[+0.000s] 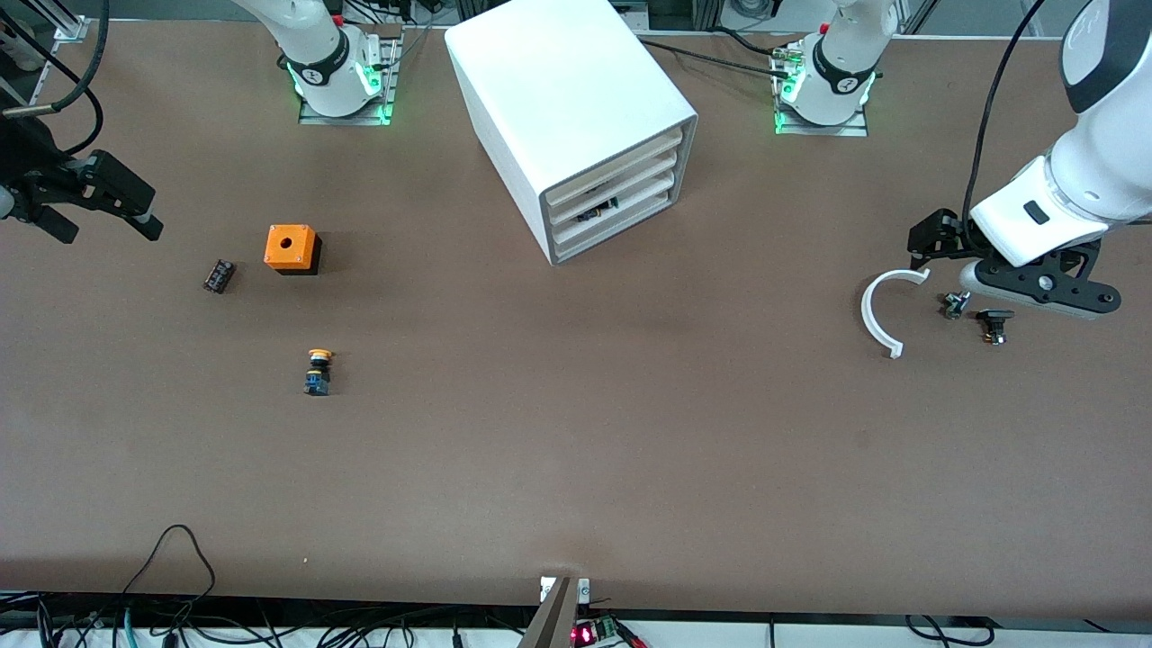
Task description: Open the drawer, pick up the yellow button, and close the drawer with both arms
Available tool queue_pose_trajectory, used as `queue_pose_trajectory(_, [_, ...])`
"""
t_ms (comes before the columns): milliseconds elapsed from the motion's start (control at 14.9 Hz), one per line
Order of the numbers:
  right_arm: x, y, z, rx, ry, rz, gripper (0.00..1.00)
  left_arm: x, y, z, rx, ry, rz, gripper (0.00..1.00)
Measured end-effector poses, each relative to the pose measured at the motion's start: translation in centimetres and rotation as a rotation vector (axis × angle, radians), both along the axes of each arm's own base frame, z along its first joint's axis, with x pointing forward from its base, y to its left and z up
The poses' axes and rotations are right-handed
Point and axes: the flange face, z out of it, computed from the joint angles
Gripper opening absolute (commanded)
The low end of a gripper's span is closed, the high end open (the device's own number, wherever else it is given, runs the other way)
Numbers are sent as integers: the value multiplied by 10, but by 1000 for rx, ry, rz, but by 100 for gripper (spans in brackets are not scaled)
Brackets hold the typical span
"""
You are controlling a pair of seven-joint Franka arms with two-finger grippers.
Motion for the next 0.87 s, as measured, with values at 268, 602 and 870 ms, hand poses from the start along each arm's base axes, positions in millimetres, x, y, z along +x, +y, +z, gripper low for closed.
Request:
queue_pose_trajectory(268, [0, 0, 0, 0, 1, 0, 99, -23, 20, 9, -69, -10, 74, 100])
queue_pose_trajectory(602, [0, 0, 0, 0, 1, 0, 99, -38, 12, 28, -66, -40, 185, 100])
queue_pose_trajectory(870, [0, 0, 0, 0, 4, 0, 99, -39, 12, 27, -41, -33, 178, 100])
